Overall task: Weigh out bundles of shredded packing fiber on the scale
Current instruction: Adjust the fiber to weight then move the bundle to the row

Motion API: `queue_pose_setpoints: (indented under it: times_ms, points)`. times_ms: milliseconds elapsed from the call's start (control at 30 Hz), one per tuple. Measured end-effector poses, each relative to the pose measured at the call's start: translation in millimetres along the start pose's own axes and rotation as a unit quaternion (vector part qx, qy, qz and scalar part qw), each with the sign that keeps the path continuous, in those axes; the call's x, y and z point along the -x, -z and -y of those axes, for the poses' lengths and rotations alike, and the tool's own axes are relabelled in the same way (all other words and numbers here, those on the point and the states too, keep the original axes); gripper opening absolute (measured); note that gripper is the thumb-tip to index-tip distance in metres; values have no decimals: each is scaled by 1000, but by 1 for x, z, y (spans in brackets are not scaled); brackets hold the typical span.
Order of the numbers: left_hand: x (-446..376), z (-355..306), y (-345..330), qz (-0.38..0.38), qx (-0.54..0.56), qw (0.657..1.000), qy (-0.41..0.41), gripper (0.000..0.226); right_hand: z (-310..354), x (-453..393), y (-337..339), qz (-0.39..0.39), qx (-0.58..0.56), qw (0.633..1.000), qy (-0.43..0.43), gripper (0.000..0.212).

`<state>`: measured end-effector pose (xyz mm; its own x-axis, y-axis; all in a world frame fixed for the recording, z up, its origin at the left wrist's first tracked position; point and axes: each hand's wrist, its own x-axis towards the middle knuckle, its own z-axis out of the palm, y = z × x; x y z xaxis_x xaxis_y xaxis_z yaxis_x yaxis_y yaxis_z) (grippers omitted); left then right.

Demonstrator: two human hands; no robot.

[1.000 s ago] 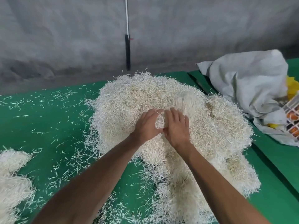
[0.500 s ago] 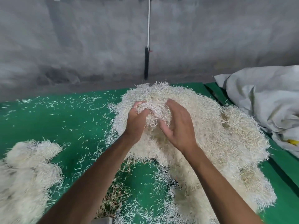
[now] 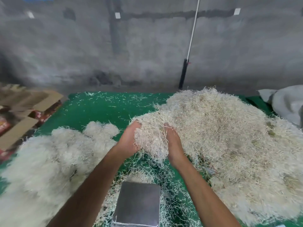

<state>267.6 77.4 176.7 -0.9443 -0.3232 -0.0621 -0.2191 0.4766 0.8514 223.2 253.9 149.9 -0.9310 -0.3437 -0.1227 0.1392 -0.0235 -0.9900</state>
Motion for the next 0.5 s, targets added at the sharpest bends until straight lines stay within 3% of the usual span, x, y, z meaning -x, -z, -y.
queue_pose_setpoints:
  times_ms: [33,100,200,267,367,400,467,500]
  points:
    - [7,15,5,22,-61,998,-22,63,-4,5,-14,7,-7,1000,-15,107]
    - [21,37,14,54,-61,996,-21,68,-11,11,-36,4,-24,999,-47,108]
    - [42,71,28,47,-77,994,-58,105,-19,10,-57,-5,-127,980,-151,62]
    - [51,89,38,29,-48,998,-43,117,-21,11,-63,9,-120,974,-193,54]
    - [57,107,39,87,16,996,-15,91,-35,19,-64,0,-52,981,-185,69]
    - [56,112,34,87,55,994,42,78,-45,22,-62,-18,-8,985,-174,70]
    - [61,119,22,27,125,976,177,57,-68,28,-54,-38,68,983,-167,60]
    - [66,129,16,-18,141,968,205,50,-81,32,-49,-47,102,980,-165,47]
